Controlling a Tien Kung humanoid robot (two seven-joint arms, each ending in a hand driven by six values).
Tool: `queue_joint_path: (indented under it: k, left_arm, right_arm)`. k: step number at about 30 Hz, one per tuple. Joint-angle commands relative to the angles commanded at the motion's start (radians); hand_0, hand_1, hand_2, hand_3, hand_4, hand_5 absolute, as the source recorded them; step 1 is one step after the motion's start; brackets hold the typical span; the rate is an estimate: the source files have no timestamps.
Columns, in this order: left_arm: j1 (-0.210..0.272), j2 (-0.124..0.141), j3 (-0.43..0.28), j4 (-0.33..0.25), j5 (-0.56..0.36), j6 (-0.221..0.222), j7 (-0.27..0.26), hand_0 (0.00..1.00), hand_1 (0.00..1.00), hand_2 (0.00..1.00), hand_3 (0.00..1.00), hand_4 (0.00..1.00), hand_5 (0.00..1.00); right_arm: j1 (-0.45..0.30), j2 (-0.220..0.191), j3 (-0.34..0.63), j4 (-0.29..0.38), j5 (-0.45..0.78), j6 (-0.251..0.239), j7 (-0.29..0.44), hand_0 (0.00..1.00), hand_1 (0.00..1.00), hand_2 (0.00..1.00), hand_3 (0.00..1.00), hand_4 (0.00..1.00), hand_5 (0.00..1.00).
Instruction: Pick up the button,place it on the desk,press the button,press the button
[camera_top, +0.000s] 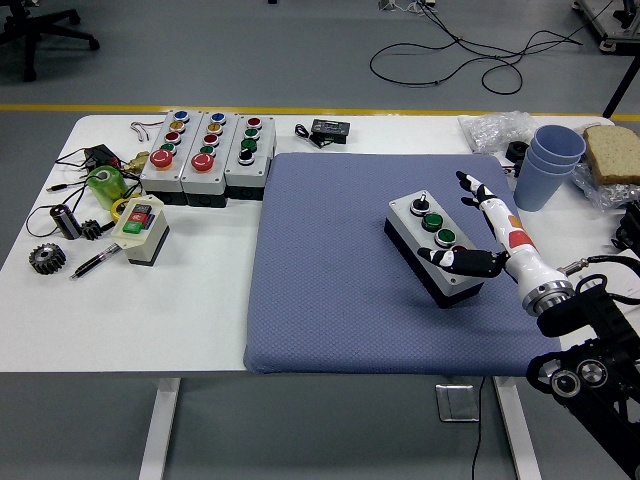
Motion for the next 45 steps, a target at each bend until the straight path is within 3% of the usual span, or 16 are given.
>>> queue_joint_path:
  k: [10,22,28,38,45]
  left_arm:
    - [-0.001,0.0,0.007,0.0,-0.015,0.003,-0.002,0.599,0.632,0.675,0.546,0.36,0.696]
    - [-0.007,0.0,0.014,0.0,-0.035,0.005,-0.004,0.601,0.632,0.676,0.546,0.36,0.696]
    - [-0.008,0.0,0.014,0.0,-0.034,0.005,-0.003,0.601,0.632,0.676,0.546,0.359,0.695]
    - [-0.009,0.0,0.017,0.0,-0.04,0.006,-0.004,0.601,0.632,0.676,0.546,0.36,0.698]
    - [-0.011,0.0,0.018,0.0,-0.043,0.008,-0.004,0.601,0.632,0.676,0.545,0.36,0.697]
  right_arm:
    - [0.035,0.046,-0.059,-0.032,-0.339,0.017,-0.062,0.998,0.938,0.99,0.998,0.998,0.219]
    - [0.084,0.111,-0.102,-0.139,-0.349,0.002,-0.118,0.998,0.969,0.998,0.998,0.998,0.236]
    - [0.111,0.147,-0.091,-0.198,-0.42,0.012,-0.158,0.998,0.987,0.998,0.998,0.998,0.252]
    - [0.152,0.179,-0.066,-0.268,-0.434,0.114,-0.235,0.998,0.979,0.998,0.998,0.998,0.268]
    - [0.182,0.188,-0.04,-0.314,-0.401,0.13,-0.255,0.986,0.965,0.998,0.998,0.998,0.267]
